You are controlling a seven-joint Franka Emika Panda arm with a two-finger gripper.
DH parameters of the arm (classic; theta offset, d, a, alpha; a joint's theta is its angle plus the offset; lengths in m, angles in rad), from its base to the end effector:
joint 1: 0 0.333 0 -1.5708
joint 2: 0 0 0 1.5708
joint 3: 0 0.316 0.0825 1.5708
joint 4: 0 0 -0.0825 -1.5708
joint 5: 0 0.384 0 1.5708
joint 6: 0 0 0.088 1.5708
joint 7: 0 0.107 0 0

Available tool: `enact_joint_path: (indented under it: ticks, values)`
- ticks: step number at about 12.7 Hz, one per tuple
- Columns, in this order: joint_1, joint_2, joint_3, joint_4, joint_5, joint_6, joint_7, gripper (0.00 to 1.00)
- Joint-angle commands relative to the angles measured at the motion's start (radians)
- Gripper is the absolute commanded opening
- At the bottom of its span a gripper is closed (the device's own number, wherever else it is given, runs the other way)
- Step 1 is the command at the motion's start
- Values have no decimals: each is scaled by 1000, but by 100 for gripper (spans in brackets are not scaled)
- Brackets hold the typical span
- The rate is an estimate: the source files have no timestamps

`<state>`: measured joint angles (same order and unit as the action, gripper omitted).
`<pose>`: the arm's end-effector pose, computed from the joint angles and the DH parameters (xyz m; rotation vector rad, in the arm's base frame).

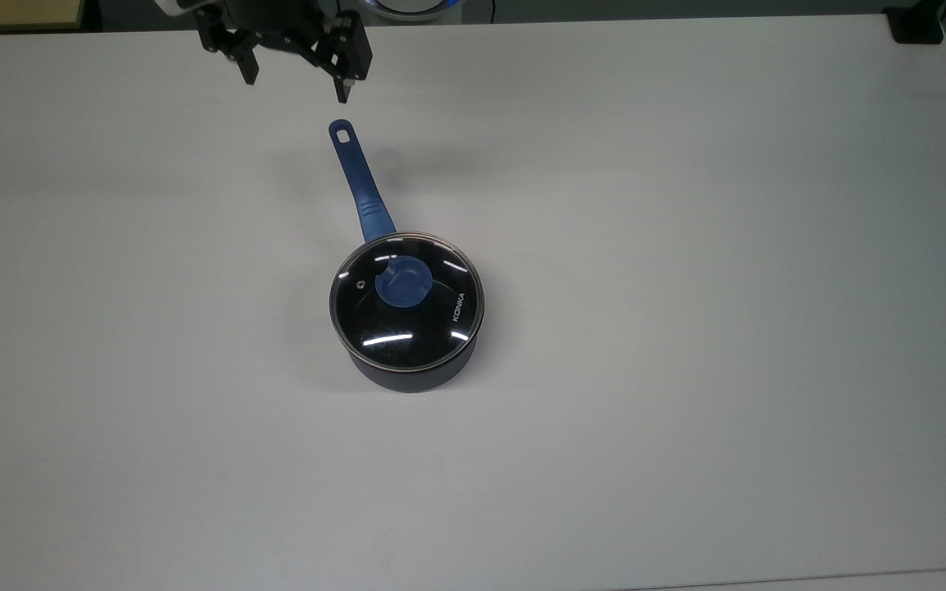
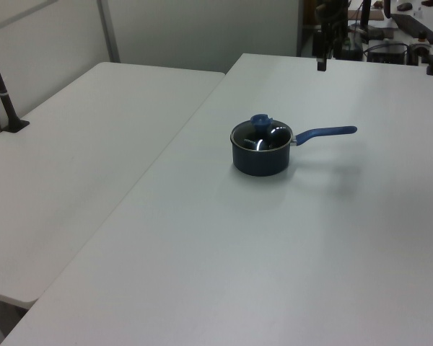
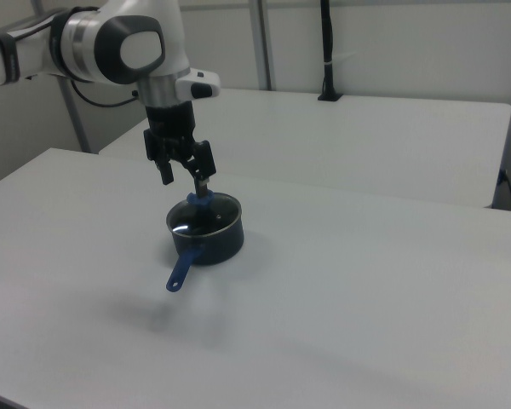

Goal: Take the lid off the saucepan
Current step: 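Lower the open gripper down onto the blue knob of the glass lid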

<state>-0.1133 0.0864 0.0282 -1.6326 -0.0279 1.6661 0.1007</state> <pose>0.5813 -0.0529 0.5541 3.1019 -0.2838 -0.0820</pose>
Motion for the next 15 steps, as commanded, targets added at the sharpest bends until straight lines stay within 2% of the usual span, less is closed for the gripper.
enact_joint_path:
  ticks: [1,6,8,11,13,15]
  values:
    - [24,22,-4,13,-6,-6,-1,100]
    - [24,38,-2,26,-7,1,-1,100]
    - [24,77,-1,86,-3,1,2,100]
    - [27,153,5,198,14,50,111,100]
    - [75,203,7,215,17,143,183,100]
    - [98,286,6,282,13,201,307,100]
